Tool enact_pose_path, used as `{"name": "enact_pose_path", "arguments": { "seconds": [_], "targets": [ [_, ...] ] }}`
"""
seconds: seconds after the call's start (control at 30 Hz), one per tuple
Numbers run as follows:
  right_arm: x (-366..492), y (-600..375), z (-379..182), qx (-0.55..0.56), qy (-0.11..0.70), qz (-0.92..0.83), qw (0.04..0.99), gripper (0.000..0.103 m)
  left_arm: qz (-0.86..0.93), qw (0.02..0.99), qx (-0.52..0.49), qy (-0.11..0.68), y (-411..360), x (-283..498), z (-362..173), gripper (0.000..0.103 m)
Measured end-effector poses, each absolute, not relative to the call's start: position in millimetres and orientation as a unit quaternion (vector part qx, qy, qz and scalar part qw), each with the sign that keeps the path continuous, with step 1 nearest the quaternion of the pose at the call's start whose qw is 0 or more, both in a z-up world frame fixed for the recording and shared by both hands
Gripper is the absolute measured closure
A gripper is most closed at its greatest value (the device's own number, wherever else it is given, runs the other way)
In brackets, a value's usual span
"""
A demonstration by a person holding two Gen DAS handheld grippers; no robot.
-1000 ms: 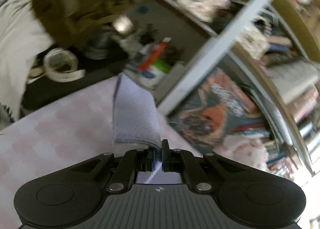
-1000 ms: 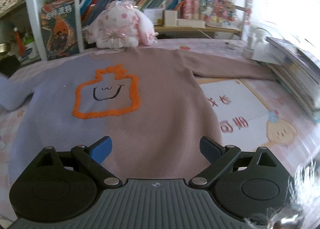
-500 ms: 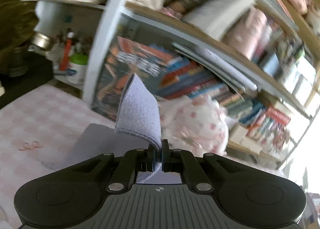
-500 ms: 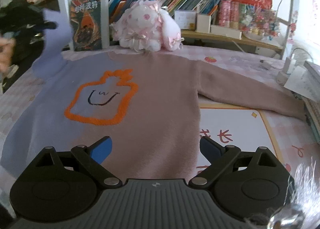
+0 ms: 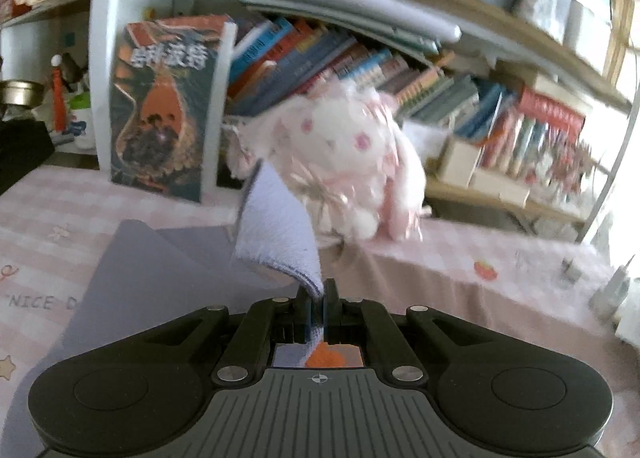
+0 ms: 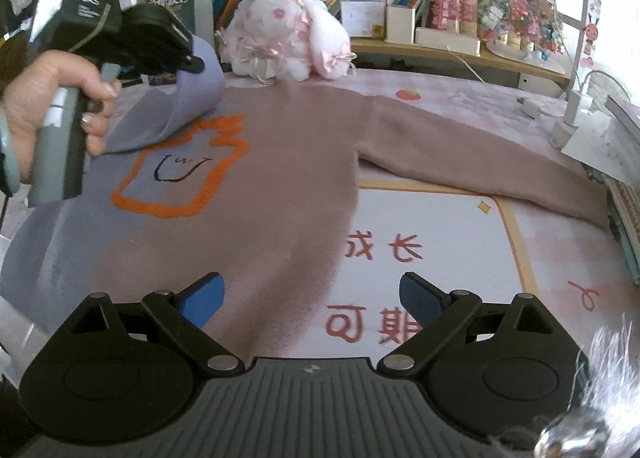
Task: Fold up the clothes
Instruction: 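Grasp the lavender sleeve cuff with the left gripper and fold it across the body, then lay the lavender sleeve on the sweater body and open the left gripper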
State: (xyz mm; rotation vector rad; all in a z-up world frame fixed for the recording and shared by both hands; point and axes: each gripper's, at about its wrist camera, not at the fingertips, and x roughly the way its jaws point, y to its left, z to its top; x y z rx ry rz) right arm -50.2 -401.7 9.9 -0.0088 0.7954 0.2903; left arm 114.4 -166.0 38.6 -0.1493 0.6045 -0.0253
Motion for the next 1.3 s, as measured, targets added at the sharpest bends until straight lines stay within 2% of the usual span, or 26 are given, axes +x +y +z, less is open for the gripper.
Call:
{"name": "enact_pose_path", "arguments": {
  "seconds": [0.1, 0.17, 0.27, 0.3, 0.47, 0.67, 0.73, 0.8, 1.0, 1.07, 1.1, 1.13, 1.23, 1.27, 1.3],
  "targets": [
    [-52.1, -407.7, 9.0, -0.002, 0.388, 0.142, 0.911, 0.008, -0.01, 0.943, -0.047, 0.328, -181.5, 122.8, 25.3, 0.083],
    [-53.6, -410.5, 7.8, -0.001, 0.39, 0.143, 0.909, 0.008, -0.011, 0.939, -0.031, 0.341, -191.0, 125.1, 20.0, 0.054],
    [-54.2, -412.3, 5.7, 0.002, 0.394, 0.148, 0.907, 0.008, -0.055, 0.944, -0.009, 0.325, -201.1, 106.4, 27.0, 0.037],
    [-53.6, -412.1, 4.7, 0.005, 0.396, 0.151, 0.906, 0.008, -0.07, 0.945, -0.002, 0.32, -204.5, 100.1, 29.3, 0.035],
    [-48.5, -408.0, 0.6, 0.025, 0.407, 0.163, 0.899, 0.009, -0.09, 0.952, 0.02, 0.291, -186.0, 53.1, 49.4, 0.035],
    [-45.0, -400.8, 0.7, 0.045, 0.412, 0.165, 0.895, 0.015, 0.013, 0.952, 0.049, 0.303, -100.9, -21.8, 44.1, 0.035],
    [-46.7, -397.8, 1.3, 0.045, 0.415, 0.158, 0.895, 0.023, 0.048, 0.943, 0.052, 0.324, -72.8, -41.7, 38.3, 0.035],
    [-48.5, -395.3, 0.9, 0.044, 0.421, 0.146, 0.894, 0.026, 0.077, 0.935, 0.036, 0.343, -47.6, -54.8, 32.0, 0.035],
    [-57.3, -389.3, -4.7, 0.038, 0.45, 0.098, 0.887, 0.045, 0.094, 0.917, -0.053, 0.384, -4.8, -57.3, 14.1, 0.039],
    [-61.1, -386.2, -4.7, 0.04, 0.455, 0.089, 0.885, 0.05, 0.091, 0.912, -0.083, 0.392, 3.1, -54.9, 7.6, 0.054],
    [-62.9, -384.4, -4.5, 0.041, 0.456, 0.085, 0.885, 0.053, 0.089, 0.909, -0.094, 0.397, 6.4, -55.2, 5.0, 0.058],
    [-64.8, -382.1, -4.3, 0.041, 0.457, 0.082, 0.885, 0.059, 0.084, 0.906, -0.104, 0.402, 10.7, -57.0, 1.4, 0.066],
    [-69.5, -371.6, -4.2, 0.028, 0.459, 0.078, 0.885, 0.074, 0.071, 0.905, -0.117, 0.403, 16.8, -59.6, -2.6, 0.08],
    [-70.5, -368.1, -4.2, 0.024, 0.458, 0.077, 0.885, 0.079, 0.064, 0.901, -0.139, 0.405, 20.8, -59.8, -3.2, 0.09],
    [-71.2, -365.6, -4.2, 0.024, 0.458, 0.074, 0.885, 0.081, 0.056, 0.897, -0.16, 0.408, 24.7, -60.0, -3.7, 0.093]
  ]
}}
